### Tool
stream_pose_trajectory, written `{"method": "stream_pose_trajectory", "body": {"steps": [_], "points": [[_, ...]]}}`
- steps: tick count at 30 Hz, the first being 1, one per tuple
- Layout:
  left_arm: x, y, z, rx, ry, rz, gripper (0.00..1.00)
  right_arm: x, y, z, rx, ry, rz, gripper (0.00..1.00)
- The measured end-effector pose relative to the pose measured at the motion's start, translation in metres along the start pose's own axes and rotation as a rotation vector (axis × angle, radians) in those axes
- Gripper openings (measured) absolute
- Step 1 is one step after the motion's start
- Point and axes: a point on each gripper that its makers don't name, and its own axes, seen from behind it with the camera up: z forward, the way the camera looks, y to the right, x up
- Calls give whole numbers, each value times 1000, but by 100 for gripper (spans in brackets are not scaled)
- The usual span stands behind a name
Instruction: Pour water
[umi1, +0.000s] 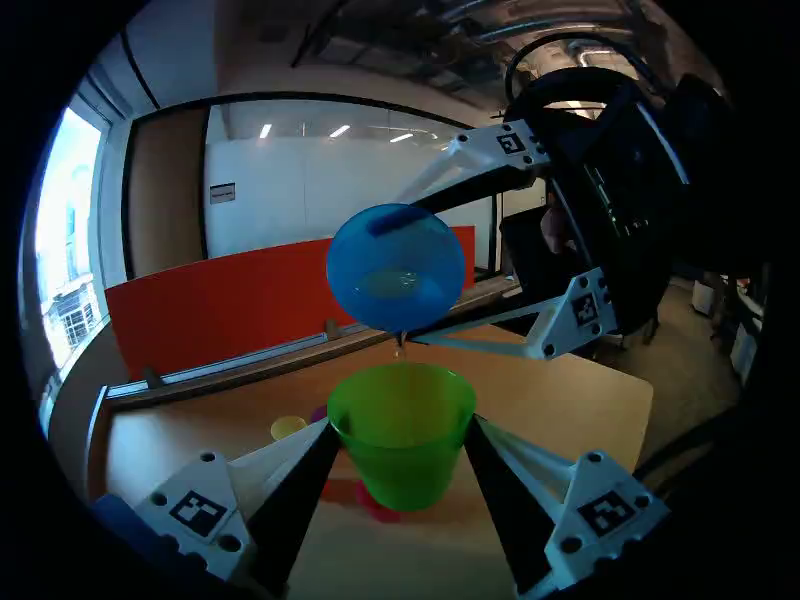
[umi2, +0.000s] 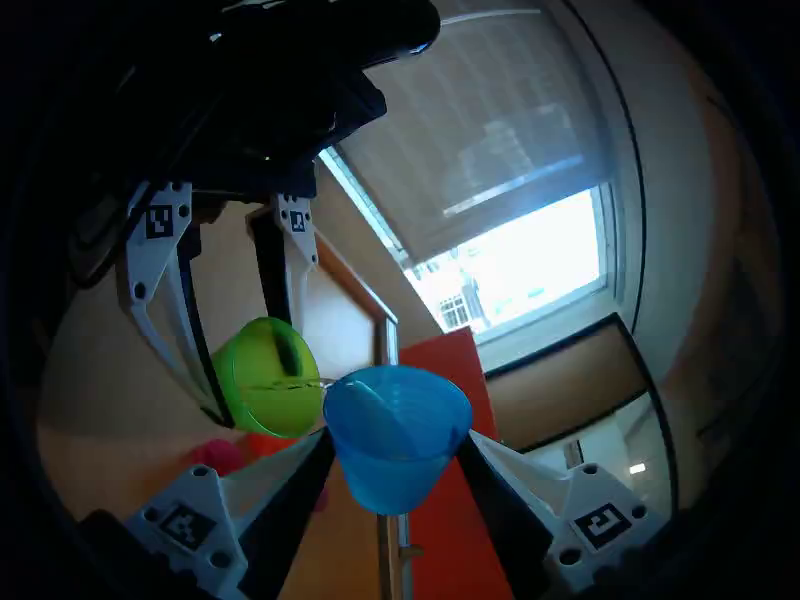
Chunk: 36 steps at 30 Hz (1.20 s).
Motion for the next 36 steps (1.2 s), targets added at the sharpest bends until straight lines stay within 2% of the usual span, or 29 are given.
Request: {"method": "stream_pose_trajectory", "body": {"steps": [36], "points": [[1, 0, 2, 1, 2, 4, 86, -6, 16, 1, -22, 0, -84, 87]]}}
